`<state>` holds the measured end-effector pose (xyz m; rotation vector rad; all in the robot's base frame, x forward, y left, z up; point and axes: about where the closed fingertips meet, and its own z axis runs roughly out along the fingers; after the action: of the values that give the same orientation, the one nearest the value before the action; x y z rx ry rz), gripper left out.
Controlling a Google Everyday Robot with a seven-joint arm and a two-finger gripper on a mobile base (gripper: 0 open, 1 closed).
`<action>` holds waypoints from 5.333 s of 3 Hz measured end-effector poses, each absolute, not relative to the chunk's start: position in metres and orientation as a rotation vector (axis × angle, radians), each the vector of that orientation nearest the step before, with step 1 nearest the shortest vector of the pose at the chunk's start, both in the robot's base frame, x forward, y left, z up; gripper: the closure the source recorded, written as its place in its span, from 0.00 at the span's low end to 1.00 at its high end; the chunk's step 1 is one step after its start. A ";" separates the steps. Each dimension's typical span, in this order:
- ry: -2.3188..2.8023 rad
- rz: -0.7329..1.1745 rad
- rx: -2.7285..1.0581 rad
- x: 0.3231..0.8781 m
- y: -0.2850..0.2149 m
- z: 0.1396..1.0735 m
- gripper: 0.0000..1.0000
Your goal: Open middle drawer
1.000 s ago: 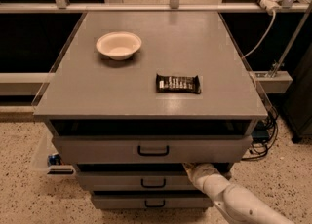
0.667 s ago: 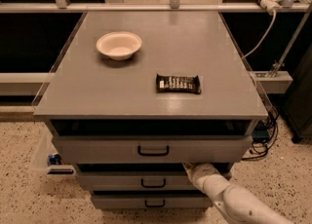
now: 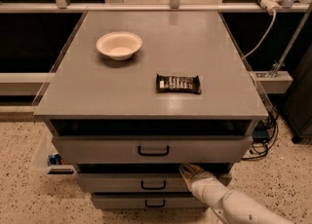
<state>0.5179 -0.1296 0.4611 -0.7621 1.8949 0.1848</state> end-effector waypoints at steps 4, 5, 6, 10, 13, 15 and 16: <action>1.874 0.186 -1.031 0.498 -0.124 0.454 1.00; 1.874 0.186 -1.031 0.498 -0.124 0.460 1.00; 1.870 0.271 -1.095 0.476 -0.120 0.458 1.00; 2.009 0.259 -1.104 0.498 -0.143 0.434 1.00; 2.043 0.451 -1.130 0.448 -0.122 0.418 1.00; 2.037 0.446 -0.988 0.372 -0.119 0.447 1.00; 1.928 0.237 -0.928 0.374 -0.123 0.487 0.82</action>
Offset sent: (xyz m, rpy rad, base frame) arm -0.0193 0.0208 -0.0119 -0.1277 0.0436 0.2200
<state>0.3741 -0.1233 0.4867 -0.9281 1.9281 0.2365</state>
